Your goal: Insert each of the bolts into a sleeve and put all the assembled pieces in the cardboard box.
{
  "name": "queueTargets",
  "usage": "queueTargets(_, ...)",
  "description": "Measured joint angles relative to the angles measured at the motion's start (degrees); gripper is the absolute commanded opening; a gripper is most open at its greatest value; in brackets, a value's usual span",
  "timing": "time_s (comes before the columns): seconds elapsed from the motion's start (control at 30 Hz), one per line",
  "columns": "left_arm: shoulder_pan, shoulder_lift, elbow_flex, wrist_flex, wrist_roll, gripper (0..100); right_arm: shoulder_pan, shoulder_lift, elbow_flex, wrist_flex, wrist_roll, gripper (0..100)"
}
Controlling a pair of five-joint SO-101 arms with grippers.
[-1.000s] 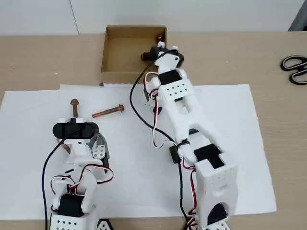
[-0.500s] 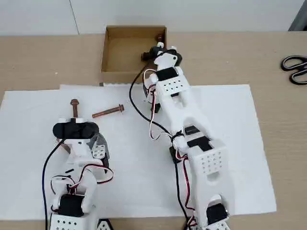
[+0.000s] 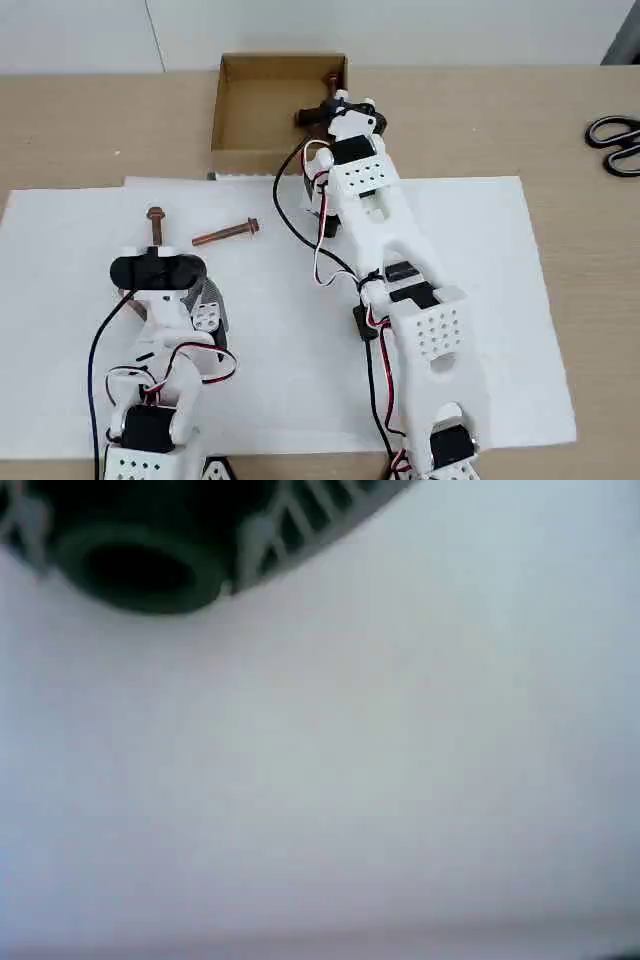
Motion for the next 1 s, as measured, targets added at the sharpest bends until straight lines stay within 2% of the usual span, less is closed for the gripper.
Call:
queueTargets(0.37,0.00,0.00,0.00,0.00,0.00,1,-6.51,-13.89,0.26,9.76,0.00,0.2)
queueTargets(0.63,-0.44,0.00,0.00,0.00,1.76,1,-6.51,-30.07,0.26,18.11,0.00,0.2)
queueTargets(0.87,-0.44,0.00,0.00,0.00,1.76,1,-2.73,-45.89,0.26,19.16,2.73,0.2)
queueTargets(1.0,-0.44,0.00,0.00,0.00,1.76,1,4.22,-51.52,2.81,19.16,3.16,0.2)
